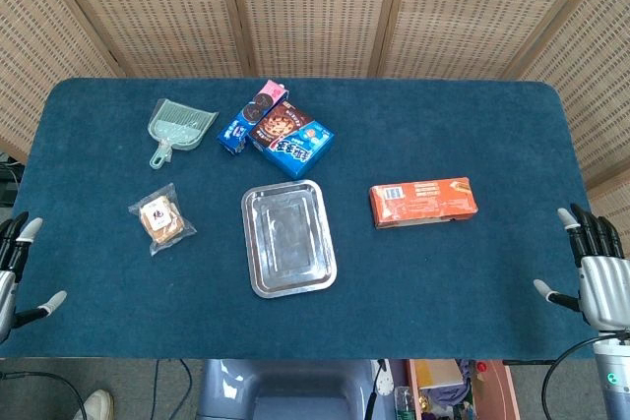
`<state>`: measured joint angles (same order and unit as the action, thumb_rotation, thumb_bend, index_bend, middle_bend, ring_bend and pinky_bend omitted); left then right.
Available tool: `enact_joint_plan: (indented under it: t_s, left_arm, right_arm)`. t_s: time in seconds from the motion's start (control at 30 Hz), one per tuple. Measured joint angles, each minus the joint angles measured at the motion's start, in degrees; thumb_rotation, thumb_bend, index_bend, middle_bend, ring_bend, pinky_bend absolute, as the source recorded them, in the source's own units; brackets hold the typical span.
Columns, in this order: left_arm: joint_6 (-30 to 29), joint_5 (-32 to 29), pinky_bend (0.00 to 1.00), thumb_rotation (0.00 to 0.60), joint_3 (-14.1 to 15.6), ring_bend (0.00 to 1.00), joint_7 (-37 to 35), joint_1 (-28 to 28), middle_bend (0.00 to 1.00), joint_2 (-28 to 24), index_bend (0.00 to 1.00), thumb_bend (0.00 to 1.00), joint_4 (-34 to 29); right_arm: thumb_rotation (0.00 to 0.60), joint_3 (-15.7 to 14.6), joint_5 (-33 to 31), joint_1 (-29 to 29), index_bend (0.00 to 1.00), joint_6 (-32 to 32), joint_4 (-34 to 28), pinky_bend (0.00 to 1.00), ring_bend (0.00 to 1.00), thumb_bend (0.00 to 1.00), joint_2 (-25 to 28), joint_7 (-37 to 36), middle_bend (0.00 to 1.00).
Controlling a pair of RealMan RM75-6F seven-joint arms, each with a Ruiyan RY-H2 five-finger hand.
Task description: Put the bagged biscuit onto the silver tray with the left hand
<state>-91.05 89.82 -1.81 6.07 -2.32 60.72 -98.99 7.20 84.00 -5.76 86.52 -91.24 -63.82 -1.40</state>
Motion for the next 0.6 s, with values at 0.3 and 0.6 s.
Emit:
enact_joint_plan:
  t_s: [0.3, 0.6]
  left_arm:
    - [3.6, -2.4, 0.00, 0.600, -0.7, 0.00, 1.5, -1.5, 0.00, 0.8, 0.00, 0.00, 0.7]
    - [20.0, -3.5, 0.00, 0.600, -3.0, 0.00, -2.0, -12.6, 0.00, 3.5, 0.00, 0.00, 11.4]
  right_arm:
    - [0.600, 0.2, -0.6, 0.1, 0.00, -0.2, -0.1, 0.00, 0.00, 0.00, 0.3, -0.8, 0.00]
    - [0.600, 0.8, -2.3, -0.5, 0.00, -1.4, -0.2, 0.00, 0.00, 0.00, -0.1, 1.0, 0.00]
